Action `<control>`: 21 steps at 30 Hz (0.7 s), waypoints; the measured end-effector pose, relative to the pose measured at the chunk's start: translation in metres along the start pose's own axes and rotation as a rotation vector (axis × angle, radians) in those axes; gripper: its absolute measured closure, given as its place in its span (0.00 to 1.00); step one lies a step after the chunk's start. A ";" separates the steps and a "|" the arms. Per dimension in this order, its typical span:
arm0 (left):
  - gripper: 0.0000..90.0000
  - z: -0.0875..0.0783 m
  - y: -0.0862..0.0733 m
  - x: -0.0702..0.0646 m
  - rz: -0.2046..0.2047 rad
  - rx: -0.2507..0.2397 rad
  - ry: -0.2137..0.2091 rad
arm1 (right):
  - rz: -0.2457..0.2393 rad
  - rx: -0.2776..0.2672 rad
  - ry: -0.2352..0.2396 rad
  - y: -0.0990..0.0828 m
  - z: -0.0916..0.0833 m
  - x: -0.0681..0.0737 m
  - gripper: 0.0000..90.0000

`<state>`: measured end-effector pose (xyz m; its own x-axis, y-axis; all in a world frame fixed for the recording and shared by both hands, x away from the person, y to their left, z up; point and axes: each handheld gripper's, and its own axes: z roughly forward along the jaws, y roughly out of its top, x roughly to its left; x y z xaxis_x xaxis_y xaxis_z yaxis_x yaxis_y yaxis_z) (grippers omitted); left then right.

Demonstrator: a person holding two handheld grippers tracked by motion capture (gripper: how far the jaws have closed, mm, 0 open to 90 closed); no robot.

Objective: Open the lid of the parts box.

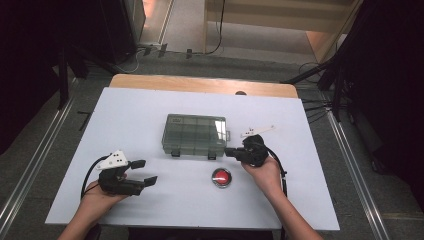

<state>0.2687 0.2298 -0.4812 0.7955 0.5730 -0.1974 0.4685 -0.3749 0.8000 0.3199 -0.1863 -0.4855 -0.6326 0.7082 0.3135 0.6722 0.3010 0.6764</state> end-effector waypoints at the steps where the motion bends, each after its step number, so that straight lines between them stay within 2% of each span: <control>1: 0.25 0.000 0.000 0.000 0.000 0.000 -0.001 | -0.001 -0.002 0.001 0.001 0.000 0.000 1.00; 21: 0.25 0.000 0.000 0.001 -0.014 0.001 -0.002 | 0.003 -0.028 0.016 0.015 -0.005 0.003 1.00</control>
<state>0.2695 0.2297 -0.4814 0.7898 0.5765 -0.2095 0.4797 -0.3676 0.7968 0.3260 -0.1833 -0.4714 -0.6364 0.6990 0.3262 0.6634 0.2803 0.6937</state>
